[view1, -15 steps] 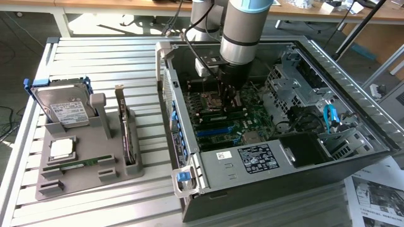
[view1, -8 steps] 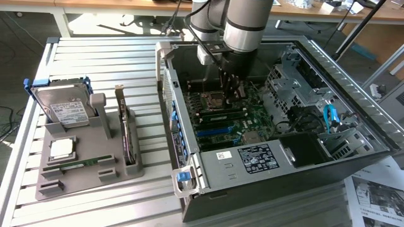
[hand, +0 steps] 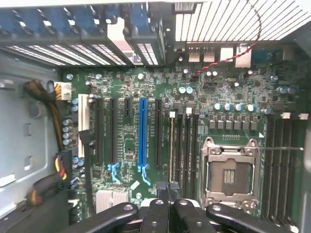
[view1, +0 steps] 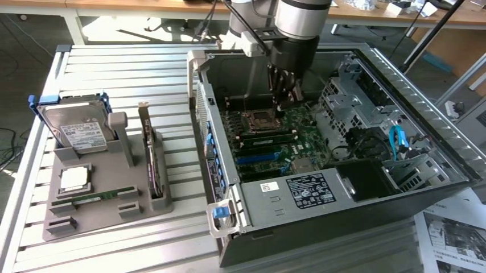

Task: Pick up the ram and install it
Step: 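Press down the ram until it locks into place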

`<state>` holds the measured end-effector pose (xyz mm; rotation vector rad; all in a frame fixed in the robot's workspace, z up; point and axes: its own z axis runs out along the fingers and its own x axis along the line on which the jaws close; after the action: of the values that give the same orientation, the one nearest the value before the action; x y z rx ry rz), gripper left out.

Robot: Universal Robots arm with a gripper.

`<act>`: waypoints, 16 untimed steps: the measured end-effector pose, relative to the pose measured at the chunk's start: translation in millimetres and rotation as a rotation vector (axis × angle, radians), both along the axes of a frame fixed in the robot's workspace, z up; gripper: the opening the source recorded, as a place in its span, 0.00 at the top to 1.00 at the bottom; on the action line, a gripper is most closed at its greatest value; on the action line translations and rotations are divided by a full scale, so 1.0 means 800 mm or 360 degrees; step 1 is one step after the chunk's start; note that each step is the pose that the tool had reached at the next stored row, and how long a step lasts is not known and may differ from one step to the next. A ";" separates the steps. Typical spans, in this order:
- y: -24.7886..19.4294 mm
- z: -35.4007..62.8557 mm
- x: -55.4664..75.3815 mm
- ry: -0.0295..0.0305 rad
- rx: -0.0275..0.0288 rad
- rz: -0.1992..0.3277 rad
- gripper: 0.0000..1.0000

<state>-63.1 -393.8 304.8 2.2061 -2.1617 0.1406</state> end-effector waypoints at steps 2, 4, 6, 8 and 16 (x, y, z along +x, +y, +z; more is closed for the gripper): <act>0.0000 0.007 0.000 0.00000 0.00000 0.0000 0.89; 0.0000 0.008 0.000 -0.00002 0.00003 0.0000 0.89; 0.0000 0.008 0.000 -0.00001 0.00002 0.0000 0.89; 0.0000 0.008 0.000 -0.00001 0.00001 0.0000 0.89; 0.0000 0.008 0.000 0.00001 0.00000 -0.0018 0.89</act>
<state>-63.1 -393.9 311.1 2.1936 -2.1737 0.1401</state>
